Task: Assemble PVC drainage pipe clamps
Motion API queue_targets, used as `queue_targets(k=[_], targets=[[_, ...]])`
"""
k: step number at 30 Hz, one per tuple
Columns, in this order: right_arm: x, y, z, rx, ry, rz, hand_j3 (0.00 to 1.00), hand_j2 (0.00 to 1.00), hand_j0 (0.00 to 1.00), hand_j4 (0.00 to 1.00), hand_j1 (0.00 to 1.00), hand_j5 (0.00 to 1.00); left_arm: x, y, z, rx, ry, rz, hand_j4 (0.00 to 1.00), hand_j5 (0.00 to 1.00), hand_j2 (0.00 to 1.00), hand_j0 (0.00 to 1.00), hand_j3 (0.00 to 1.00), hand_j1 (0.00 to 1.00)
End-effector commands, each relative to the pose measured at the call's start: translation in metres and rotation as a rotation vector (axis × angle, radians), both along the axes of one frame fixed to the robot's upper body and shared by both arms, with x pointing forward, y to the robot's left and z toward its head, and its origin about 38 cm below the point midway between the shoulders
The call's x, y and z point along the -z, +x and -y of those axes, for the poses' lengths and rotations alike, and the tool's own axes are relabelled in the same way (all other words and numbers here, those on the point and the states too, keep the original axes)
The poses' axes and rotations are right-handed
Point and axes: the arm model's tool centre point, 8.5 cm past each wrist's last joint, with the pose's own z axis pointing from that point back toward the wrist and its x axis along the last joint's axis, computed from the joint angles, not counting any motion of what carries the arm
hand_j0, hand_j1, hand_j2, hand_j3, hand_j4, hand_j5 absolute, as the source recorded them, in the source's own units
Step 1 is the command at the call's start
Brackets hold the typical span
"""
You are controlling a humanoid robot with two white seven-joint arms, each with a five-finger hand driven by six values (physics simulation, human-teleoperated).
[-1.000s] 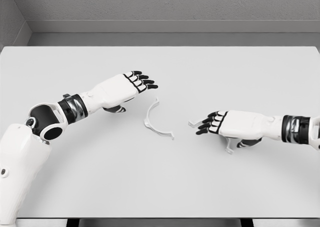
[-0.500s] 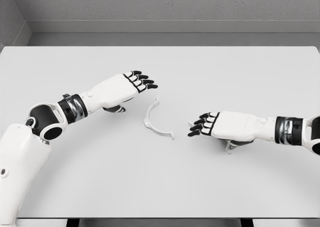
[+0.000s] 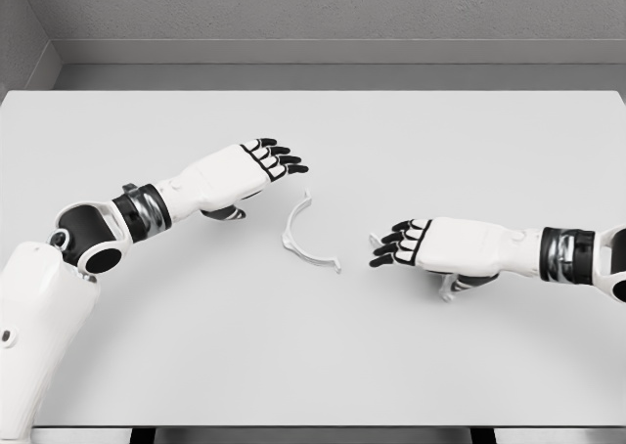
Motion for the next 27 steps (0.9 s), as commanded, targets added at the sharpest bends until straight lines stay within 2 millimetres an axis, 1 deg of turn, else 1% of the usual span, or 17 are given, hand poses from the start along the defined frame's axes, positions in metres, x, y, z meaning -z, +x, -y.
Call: queue_targets(k=[1, 4, 7, 12, 15, 23, 27], targets=[[0.002, 0.002, 0.004, 0.013, -0.006, -0.006, 1.00, 1.00, 1.00, 1.00, 1.00, 1.00, 0.000, 0.000, 0.000, -0.001, -0.006, -0.002, 1.00, 1.00, 1.00, 1.00, 1.00, 1.00], [0.009, 0.006, 0.008, 0.037, -0.007, -0.022, 1.00, 1.00, 1.00, 1.00, 1.00, 1.00, -0.001, 0.000, 0.002, 0.002, -0.009, 0.000, 1.00, 1.00, 1.00, 1.00, 1.00, 1.00], [0.011, 0.006, 0.004, 0.028, -0.011, -0.023, 1.00, 1.00, 1.00, 1.00, 1.00, 1.00, -0.001, -0.001, 0.003, 0.004, -0.014, 0.000, 1.00, 1.00, 1.00, 1.00, 1.00, 1.00], [0.012, 0.006, 0.003, 0.025, -0.013, -0.023, 1.00, 1.00, 1.00, 1.00, 1.00, 1.00, -0.001, -0.001, 0.003, 0.004, -0.013, 0.002, 1.00, 1.00, 1.00, 1.00, 1.00, 1.00], [0.013, 0.004, -0.007, 0.007, 0.007, -0.024, 1.00, 1.00, 1.00, 1.00, 1.00, 1.00, -0.002, -0.001, 0.003, 0.005, -0.014, 0.001, 1.00, 1.00, 1.00, 1.00, 1.00, 1.00], [0.014, 0.003, -0.012, -0.002, 0.018, -0.027, 1.00, 1.00, 1.00, 1.00, 1.00, 1.00, -0.001, -0.001, 0.002, 0.002, -0.013, 0.001, 1.00, 1.00, 1.00, 1.00, 1.00, 1.00], [0.011, 0.002, -0.015, -0.013, 0.020, -0.017, 1.00, 1.00, 1.00, 1.00, 1.00, 1.00, -0.002, 0.000, 0.001, -0.003, -0.017, 0.003, 1.00, 1.00, 1.00, 1.00, 1.00, 1.00]])
